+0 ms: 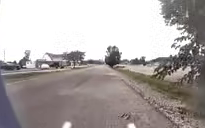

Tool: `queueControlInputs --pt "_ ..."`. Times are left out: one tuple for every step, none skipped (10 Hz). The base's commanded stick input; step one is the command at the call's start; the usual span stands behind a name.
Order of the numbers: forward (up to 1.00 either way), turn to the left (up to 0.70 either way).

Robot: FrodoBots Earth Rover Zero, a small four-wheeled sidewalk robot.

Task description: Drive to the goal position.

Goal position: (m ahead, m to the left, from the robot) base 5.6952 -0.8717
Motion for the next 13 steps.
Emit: queueControlInputs --pt "0.45 0.00" --pt "0.45 0.00" --pt "0.45 0.00" --pt "0.45 0.00" --pt "0.45 0.00" --pt "0.45 0.00" --pt "0.45 0.00" --pt "0.45 0.00" --pt "0.45 0.00" --pt "0.45 0.00" --pt "0.45 0.00" --pt "0.45 0.00" --pt "0.45 0.00"
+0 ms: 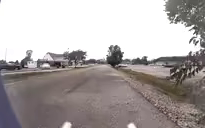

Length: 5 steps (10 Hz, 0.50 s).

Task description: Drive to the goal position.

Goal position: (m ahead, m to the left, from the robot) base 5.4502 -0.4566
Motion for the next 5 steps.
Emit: queueControlInputs --pt "0.45 0.00" --pt "0.45 0.14" --pt "0.45 0.27" --pt "0.45 0.00" --pt "0.45 0.00"
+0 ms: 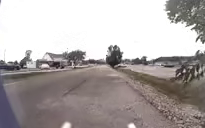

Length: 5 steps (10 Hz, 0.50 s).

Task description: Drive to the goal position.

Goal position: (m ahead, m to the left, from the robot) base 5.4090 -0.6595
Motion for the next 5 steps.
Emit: queueControlInputs --pt "0.45 0.00" --pt "0.45 0.00" --pt "0.45 0.00" --pt "0.45 0.00" --pt "0.45 0.00"
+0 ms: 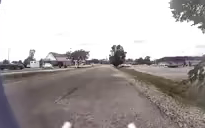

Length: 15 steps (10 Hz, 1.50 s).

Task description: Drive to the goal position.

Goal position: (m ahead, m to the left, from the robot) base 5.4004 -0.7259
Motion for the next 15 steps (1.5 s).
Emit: queueControlInputs --pt "0.45 0.00" --pt "0.45 0.00" --pt "0.45 0.00" --pt "0.45 0.00" --pt "0.45 0.00" --pt "0.45 0.00" --pt "0.45 0.00" --pt "0.45 0.00" --pt "0.45 0.00" --pt "0.45 0.00" --pt "0.45 0.00" --pt "0.45 0.00" --pt "0.45 0.00" --pt "0.45 0.00" --pt "0.52 0.00"
